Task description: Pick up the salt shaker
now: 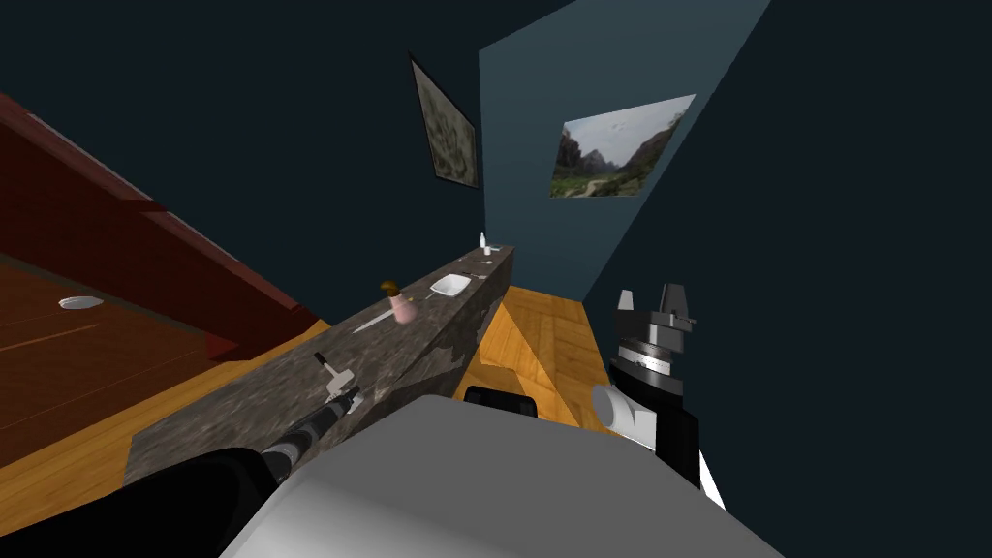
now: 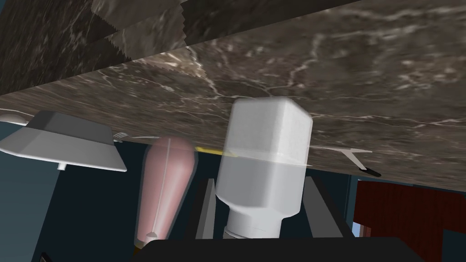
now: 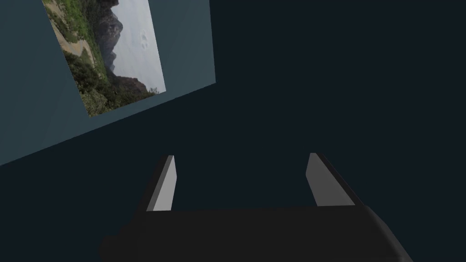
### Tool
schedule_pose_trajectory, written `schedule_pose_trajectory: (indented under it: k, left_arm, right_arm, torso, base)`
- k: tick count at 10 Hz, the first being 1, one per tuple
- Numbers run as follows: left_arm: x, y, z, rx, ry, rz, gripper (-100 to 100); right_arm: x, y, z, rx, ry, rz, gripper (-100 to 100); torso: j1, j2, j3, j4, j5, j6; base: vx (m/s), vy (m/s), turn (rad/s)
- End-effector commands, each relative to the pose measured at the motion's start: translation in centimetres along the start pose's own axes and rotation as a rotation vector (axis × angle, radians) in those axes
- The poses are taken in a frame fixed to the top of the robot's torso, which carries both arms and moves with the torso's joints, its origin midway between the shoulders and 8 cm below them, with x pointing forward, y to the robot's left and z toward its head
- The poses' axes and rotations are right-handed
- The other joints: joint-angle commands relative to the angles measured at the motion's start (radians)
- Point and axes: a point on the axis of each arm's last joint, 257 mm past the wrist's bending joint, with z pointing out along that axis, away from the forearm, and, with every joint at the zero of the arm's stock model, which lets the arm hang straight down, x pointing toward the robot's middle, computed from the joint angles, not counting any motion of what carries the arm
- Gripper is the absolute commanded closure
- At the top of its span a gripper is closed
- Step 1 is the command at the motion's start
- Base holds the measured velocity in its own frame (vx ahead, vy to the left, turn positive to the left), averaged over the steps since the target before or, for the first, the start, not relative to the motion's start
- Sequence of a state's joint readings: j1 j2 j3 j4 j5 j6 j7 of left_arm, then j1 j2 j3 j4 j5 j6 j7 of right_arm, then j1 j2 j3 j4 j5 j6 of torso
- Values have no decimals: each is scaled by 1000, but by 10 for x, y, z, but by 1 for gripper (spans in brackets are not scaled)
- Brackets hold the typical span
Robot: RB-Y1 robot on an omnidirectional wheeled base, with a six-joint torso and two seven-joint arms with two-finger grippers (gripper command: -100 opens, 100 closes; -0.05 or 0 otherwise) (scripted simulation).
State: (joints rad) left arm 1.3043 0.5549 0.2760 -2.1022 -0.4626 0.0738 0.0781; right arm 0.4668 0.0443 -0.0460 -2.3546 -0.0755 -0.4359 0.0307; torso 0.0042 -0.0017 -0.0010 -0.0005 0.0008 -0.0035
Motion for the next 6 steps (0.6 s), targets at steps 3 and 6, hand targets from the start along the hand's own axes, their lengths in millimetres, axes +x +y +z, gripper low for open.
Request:
schedule_pose_trajectory:
  k: [3,6]
  left_arm:
    - [14,-41,-18,79,22,61,100]
    - [14,-44,-20,82,23,63,0]
  right_arm:
    - [0,0,0,0,0,0,0]
    - [0,0,0,0,0,0,0]
  torso:
    - [-2,-2,-1,0,0,2]
    - [-3,0,0,0,0,4]
  base:
    - [91,66,290]
    - [45,24,72]
